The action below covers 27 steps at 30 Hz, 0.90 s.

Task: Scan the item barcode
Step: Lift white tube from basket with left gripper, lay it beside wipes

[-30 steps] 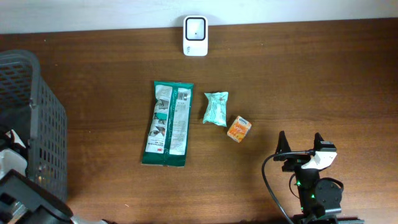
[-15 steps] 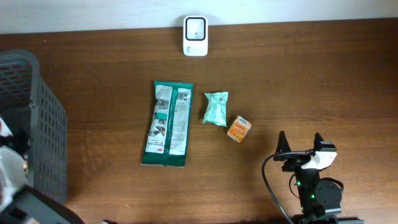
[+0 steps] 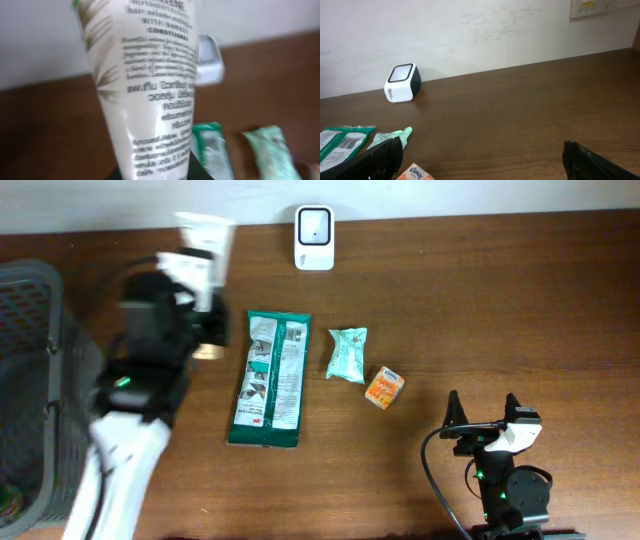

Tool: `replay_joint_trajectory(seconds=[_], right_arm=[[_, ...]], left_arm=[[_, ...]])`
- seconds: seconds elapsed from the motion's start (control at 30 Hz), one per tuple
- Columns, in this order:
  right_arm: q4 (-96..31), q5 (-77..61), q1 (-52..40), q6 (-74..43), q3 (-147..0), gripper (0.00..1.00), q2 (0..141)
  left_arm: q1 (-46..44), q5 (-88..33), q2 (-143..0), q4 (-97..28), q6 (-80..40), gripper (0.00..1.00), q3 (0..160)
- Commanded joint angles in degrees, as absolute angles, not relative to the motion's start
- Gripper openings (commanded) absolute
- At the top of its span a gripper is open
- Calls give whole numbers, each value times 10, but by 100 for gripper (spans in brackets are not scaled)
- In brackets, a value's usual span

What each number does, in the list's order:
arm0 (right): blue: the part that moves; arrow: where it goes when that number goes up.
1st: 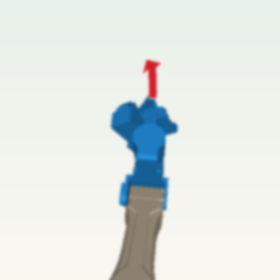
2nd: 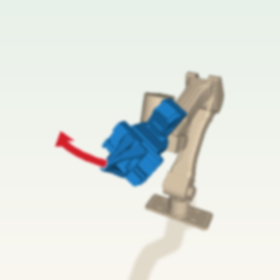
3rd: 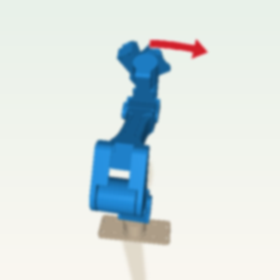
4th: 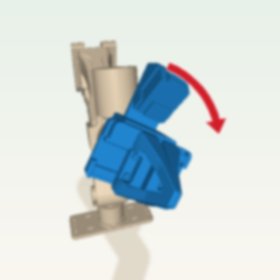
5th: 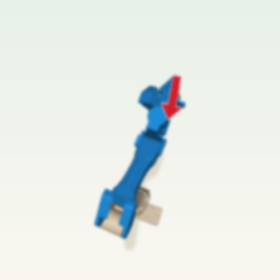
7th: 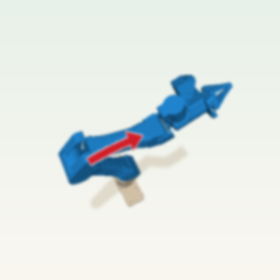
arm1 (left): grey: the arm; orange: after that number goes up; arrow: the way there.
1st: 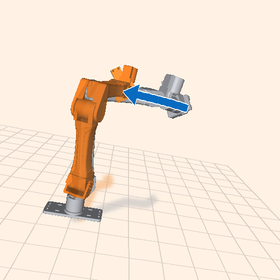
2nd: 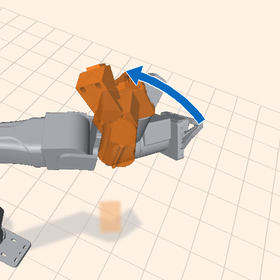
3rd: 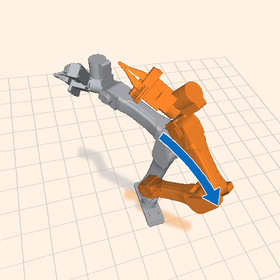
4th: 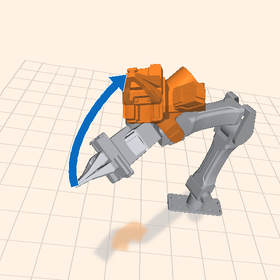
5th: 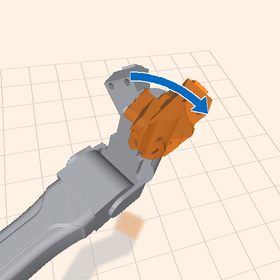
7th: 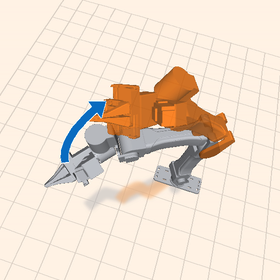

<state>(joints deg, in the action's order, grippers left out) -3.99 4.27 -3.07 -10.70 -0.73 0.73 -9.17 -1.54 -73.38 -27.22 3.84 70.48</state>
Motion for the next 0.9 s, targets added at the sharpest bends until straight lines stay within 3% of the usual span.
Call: replay_joint_trajectory(seconds=[0.0,0.1,0.17,0.23,0.33,0.4,0.43,0.47,0.57,0.6,0.77,0.87], right_arm=[[-42,46,-34,-108,-3,98,4],[-42,46,-34,-108,-3,98,4],[-42,46,-34,-108,-3,98,4],[-42,46,-34,-108,-3,98,4],[-42,46,-34,-108,-3,98,4],[-42,46,-34,-108,-3,98,4],[-42,46,-34,-108,-3,98,4],[-42,46,-34,-108,-3,98,4],[-42,46,-34,-108,-3,98,4],[-42,46,-34,-107,-3,98,4],[-42,46,-34,-108,-3,98,4],[-42,46,-34,-108,-3,98,4]], left_arm=[[-194,-24,-827,-265,-31,15,715],[-261,-25,-932,-283,-102,13,715],[-265,-110,-987,-292,-129,14,715],[-266,-168,-1032,-293,-131,8,714],[-269,-194,-1089,-293,-173,11,714],[-269,-204,-1088,-292,-173,44,714],[-269,-220,-1088,-292,-173,68,714],[-269,-256,-1086,-287,-173,79,716],[-265,-274,-1053,-277,-159,87,762],[-260,-259,-1025,-277,-145,98,784],[-165,-295,-903,-287,-136,99,828],[-34,-192,-814,-401,-136,88,881]])
